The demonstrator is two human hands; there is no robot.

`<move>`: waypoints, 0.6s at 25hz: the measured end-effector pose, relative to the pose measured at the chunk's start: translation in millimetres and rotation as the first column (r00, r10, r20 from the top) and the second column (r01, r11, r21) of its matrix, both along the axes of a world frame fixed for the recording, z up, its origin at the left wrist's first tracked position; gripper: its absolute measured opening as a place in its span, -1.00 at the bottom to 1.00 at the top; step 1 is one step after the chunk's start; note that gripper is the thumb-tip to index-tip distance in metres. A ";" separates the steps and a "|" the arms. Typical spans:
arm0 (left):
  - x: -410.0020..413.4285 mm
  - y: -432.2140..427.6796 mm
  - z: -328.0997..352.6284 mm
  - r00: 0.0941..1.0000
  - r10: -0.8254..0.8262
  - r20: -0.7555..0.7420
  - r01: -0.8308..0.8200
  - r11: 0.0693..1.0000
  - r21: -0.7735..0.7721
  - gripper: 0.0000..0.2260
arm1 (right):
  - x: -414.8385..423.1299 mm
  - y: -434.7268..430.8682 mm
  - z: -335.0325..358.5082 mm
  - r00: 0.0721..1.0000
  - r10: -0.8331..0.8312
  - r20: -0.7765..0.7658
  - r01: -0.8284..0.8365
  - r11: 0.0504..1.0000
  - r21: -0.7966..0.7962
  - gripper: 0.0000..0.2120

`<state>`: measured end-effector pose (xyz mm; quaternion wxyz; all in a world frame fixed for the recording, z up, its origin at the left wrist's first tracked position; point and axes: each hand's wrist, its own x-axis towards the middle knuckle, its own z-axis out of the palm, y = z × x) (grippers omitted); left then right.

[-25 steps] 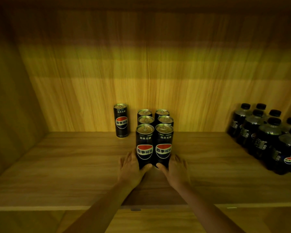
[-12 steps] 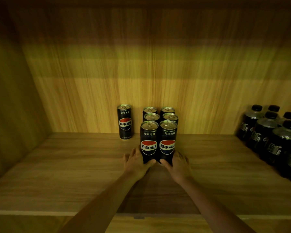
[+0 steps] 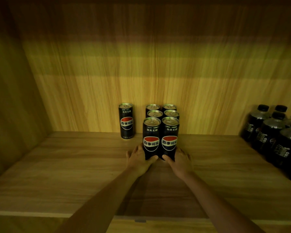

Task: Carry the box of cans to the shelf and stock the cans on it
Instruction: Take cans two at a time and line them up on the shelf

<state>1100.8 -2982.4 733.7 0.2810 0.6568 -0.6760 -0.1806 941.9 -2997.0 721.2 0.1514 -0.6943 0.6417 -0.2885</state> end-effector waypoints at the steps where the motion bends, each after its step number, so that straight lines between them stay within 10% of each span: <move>1: -2.1 0.8 -1.3 1.000 0.000 0.011 0.000 1.000 0.002 -0.33 | -1.8 0.8 -0.6 1.000 -0.012 -0.001 0.012 1.000 -0.009 -0.49; 15: -9.0 -5.2 -1.1 0.999 0.031 0.012 -0.032 0.998 0.059 -0.27 | -8.4 3.8 8.3 0.995 0.016 -0.095 -0.012 0.999 0.035 -0.43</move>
